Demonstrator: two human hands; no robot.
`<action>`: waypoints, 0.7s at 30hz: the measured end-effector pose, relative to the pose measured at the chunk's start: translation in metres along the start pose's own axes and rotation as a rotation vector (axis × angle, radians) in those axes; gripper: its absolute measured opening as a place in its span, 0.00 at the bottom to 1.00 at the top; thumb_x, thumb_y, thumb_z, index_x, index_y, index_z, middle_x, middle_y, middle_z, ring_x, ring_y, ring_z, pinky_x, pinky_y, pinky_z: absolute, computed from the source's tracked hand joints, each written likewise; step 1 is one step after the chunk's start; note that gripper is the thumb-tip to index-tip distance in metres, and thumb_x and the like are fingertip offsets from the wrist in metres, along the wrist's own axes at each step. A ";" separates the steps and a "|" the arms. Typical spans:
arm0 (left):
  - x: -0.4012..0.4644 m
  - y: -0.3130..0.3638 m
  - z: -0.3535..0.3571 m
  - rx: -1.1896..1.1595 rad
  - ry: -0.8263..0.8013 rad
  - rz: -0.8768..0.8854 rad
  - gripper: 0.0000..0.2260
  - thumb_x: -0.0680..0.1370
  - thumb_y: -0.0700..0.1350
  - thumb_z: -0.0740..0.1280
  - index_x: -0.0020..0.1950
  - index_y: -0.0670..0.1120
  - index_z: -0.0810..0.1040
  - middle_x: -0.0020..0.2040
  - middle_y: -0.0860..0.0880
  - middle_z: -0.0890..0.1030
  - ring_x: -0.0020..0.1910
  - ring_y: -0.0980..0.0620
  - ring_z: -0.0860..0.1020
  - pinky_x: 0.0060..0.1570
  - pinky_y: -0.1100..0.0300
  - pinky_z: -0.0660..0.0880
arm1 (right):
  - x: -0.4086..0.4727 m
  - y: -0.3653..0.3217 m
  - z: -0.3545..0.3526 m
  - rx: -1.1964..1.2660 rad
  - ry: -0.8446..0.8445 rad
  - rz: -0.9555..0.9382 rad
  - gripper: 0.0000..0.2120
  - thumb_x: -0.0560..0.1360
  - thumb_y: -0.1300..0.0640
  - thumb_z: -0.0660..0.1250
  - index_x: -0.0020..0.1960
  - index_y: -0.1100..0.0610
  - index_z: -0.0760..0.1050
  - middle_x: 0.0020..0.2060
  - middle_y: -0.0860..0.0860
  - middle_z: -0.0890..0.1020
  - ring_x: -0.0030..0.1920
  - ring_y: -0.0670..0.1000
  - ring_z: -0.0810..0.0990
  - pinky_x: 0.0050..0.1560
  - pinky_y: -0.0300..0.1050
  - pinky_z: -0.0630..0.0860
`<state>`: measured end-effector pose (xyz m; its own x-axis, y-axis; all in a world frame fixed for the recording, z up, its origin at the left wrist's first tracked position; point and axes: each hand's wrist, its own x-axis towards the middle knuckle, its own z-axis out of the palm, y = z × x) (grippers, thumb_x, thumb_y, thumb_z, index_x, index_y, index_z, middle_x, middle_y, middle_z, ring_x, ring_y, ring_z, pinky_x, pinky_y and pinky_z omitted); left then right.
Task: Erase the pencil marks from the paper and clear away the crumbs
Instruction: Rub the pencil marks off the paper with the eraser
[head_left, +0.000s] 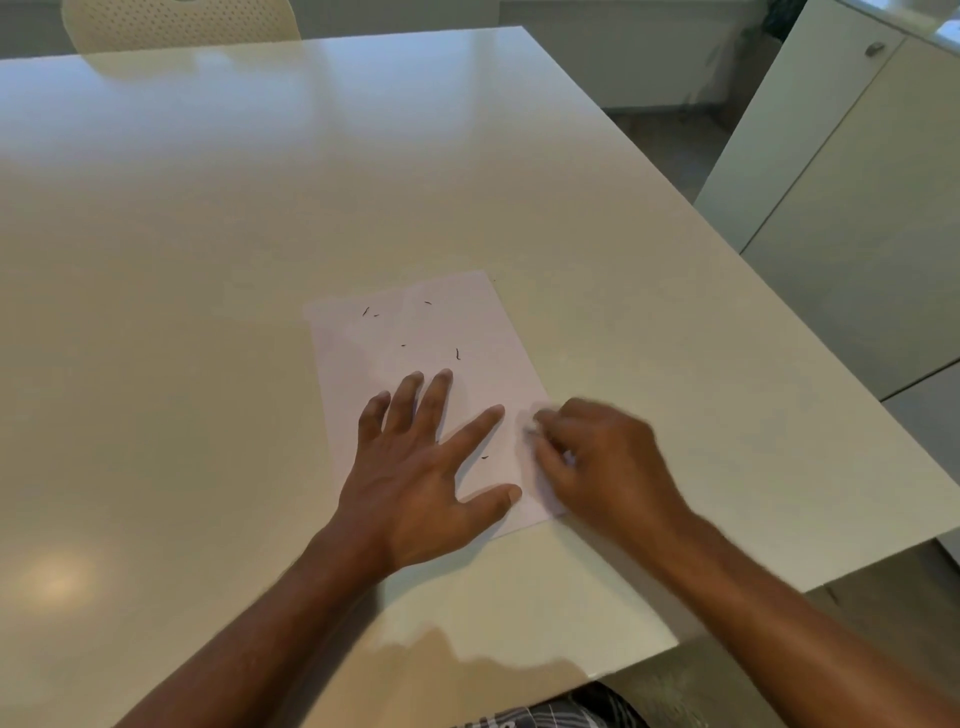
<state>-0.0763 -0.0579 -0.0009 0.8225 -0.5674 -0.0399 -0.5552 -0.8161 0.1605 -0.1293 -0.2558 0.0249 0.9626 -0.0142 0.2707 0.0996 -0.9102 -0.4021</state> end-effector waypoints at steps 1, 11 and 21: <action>0.000 0.000 0.001 0.006 0.007 0.002 0.35 0.73 0.77 0.45 0.79 0.68 0.47 0.82 0.46 0.43 0.80 0.43 0.39 0.76 0.43 0.42 | -0.010 -0.011 0.002 0.028 -0.067 -0.039 0.08 0.75 0.53 0.66 0.41 0.54 0.81 0.32 0.47 0.75 0.34 0.51 0.76 0.32 0.44 0.73; 0.000 0.000 0.000 -0.008 0.010 0.003 0.35 0.73 0.77 0.46 0.79 0.68 0.47 0.82 0.47 0.42 0.80 0.44 0.39 0.76 0.42 0.43 | -0.015 -0.012 -0.001 0.021 -0.074 -0.051 0.07 0.75 0.54 0.66 0.42 0.53 0.82 0.32 0.47 0.76 0.33 0.50 0.76 0.32 0.43 0.73; -0.001 -0.001 0.002 0.006 0.022 0.012 0.33 0.75 0.75 0.47 0.79 0.67 0.47 0.82 0.47 0.43 0.80 0.44 0.39 0.76 0.42 0.43 | -0.019 -0.013 -0.007 0.006 -0.033 0.020 0.09 0.75 0.52 0.65 0.38 0.53 0.80 0.30 0.46 0.74 0.32 0.50 0.75 0.30 0.43 0.70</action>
<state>-0.0774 -0.0568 -0.0031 0.8184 -0.5744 -0.0159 -0.5655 -0.8100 0.1549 -0.1503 -0.2468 0.0312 0.9722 -0.0189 0.2335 0.0815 -0.9071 -0.4128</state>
